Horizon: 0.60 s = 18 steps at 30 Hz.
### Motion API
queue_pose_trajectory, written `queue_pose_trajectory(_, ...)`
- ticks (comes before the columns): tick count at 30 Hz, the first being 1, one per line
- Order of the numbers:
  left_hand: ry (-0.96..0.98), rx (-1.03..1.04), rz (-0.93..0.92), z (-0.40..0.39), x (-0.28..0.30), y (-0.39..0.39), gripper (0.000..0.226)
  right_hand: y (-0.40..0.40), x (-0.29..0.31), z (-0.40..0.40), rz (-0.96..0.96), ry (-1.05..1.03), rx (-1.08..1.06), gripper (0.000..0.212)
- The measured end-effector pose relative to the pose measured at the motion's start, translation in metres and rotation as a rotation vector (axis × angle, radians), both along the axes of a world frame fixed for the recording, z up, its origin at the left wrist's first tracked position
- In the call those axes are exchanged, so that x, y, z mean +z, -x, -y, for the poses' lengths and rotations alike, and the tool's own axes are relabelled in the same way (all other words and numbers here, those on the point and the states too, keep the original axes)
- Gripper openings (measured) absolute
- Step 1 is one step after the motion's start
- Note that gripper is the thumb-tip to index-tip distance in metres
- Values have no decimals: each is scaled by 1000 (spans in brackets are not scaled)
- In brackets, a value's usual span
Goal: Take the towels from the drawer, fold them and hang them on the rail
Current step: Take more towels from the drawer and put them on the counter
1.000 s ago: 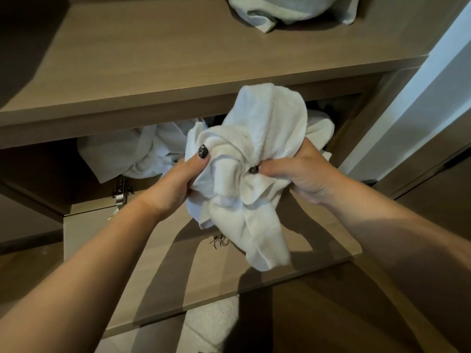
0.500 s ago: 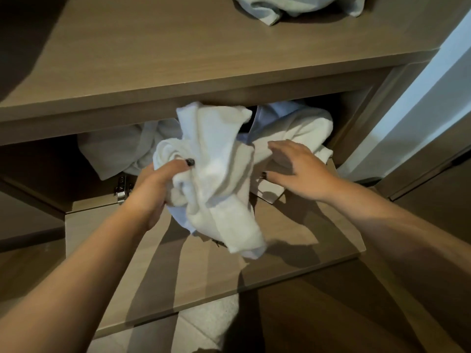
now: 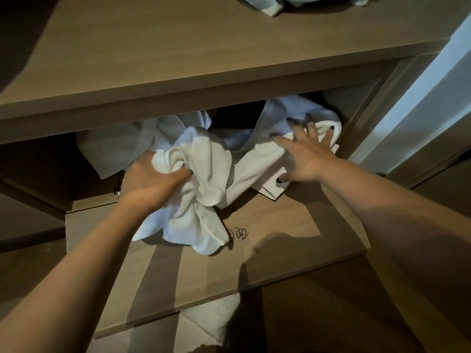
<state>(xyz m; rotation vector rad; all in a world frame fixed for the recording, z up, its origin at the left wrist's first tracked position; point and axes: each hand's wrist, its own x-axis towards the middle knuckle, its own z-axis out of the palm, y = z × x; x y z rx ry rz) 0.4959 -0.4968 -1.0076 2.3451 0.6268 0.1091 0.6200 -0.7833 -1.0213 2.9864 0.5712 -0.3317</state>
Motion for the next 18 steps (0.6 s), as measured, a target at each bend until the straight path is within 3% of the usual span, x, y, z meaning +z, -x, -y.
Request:
queue_pose_trajectory(4,26,65,22,-6,-5,-1,45,2,5,-3,82,-86,-55,36)
queue_pose_trajectory(7,46,78,26,-9,-8,0,42,6,27,8,118,-438,-35,9)
queue_pose_trajectory(9,81,97,29,-7,-9,-2,37,11,49,15,193,-594,-11,25)
queue_pose_trajectory(12,134,107,22,-1,-8,-8,33,17,74,22,209,-583,-87,38)
queue_pose_trajectory(15,152,59,-3,11,-5,-12,43,4,72,39,148,-238,-245,50)
queue_pose_trajectory(18,112,50,-35,22,-5,-13,58,4,41,56,-169,8,-354,75)
